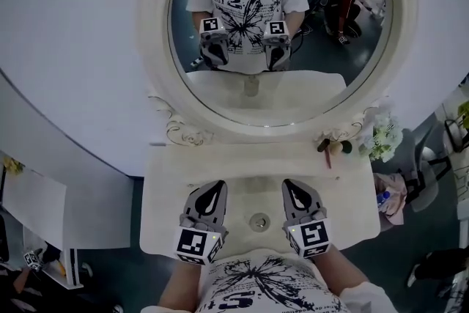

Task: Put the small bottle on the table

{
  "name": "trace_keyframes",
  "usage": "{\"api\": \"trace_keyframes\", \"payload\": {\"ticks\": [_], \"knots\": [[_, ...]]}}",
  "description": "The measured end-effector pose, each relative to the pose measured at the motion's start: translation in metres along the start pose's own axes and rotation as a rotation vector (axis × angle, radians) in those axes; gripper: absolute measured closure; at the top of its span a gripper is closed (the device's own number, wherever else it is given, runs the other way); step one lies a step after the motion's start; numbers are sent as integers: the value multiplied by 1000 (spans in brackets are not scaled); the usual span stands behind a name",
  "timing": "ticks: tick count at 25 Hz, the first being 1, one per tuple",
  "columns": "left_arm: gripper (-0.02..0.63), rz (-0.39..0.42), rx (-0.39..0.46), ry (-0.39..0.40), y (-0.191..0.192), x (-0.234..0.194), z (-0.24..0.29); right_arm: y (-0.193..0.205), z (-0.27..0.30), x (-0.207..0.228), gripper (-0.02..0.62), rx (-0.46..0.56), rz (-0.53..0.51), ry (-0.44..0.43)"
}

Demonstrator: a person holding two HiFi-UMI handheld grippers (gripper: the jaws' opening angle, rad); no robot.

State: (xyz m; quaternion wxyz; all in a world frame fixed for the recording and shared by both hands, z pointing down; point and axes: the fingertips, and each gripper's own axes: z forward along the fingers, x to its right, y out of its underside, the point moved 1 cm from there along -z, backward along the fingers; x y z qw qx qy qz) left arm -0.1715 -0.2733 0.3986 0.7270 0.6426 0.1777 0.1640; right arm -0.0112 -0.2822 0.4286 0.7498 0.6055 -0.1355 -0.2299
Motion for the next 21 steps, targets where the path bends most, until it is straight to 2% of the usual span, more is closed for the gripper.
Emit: {"api": "trace_keyframes", "payload": {"ticks": [9,16,21], "knots": [[588,-21,2,57,1,12,0,-9,1,0,579,21,9,-11],[588,28,6,109,-1,29,-1,-9,-5,-7,578,11,5,-25],[588,34,-3,121,1,35,-1,-10,-9,-8,580,14,7,-30]]}}
